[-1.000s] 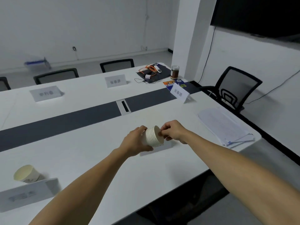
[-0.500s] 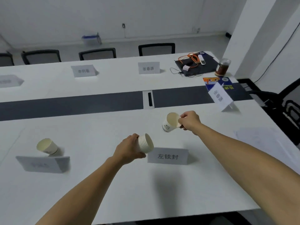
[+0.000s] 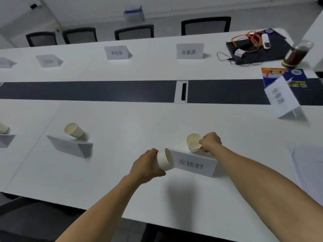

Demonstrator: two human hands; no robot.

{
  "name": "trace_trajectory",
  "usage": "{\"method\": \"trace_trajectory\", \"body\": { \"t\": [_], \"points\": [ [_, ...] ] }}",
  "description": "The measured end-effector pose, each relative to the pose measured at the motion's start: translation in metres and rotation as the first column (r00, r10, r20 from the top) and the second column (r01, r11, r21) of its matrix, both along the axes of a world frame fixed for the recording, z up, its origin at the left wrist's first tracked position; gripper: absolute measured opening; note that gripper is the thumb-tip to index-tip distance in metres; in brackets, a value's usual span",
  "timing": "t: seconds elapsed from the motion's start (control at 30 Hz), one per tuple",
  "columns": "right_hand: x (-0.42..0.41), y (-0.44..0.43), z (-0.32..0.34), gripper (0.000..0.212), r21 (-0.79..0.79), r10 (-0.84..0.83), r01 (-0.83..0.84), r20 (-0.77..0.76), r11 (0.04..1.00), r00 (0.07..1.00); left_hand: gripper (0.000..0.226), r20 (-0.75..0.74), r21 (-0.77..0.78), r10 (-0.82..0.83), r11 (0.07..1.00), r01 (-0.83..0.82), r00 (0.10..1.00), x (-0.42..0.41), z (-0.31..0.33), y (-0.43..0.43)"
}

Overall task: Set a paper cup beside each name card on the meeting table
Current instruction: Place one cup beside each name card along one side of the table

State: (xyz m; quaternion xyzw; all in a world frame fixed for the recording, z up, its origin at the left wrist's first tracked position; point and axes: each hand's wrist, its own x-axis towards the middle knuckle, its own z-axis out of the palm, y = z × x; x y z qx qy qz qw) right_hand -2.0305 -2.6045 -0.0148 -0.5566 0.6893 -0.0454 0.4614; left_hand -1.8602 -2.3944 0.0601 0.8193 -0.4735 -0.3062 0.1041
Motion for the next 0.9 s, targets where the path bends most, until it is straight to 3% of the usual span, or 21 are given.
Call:
{"method": "trace_trajectory", "body": {
  "t": [0.17, 0.37, 0.53, 0.9],
  "points": [
    [-0.009, 0.009, 0.014, 0.019, -0.014, 0.031, -0.031, -0.022, 0.999, 0.999, 0.066, 0.021, -0.022, 0.008, 1.0, -0.007, 1.0, -0.008, 0.01, 0.013],
    [-0.048, 0.042, 0.054, 0.027, -0.148, 0.127, -0.138, -0.077, 0.979, 0.989, 0.065, 0.048, -0.102, -0.043, 0.994, 0.048, 0.998, -0.032, 0.032, 0.03],
    [-0.102, 0.1, 0.092, 0.019, -0.248, 0.207, -0.242, -0.16, 0.938, 0.965, 0.07, 0.063, -0.174, -0.125, 0.976, 0.134, 0.99, -0.071, 0.045, 0.054],
    [-0.28, 0.169, 0.151, 0.012, -0.342, 0.098, -0.144, -0.148, 0.929, 0.984, 0.074, 0.091, -0.263, -0.354, 0.893, 0.365, 0.931, -0.218, 0.078, 0.06]
  ]
}}
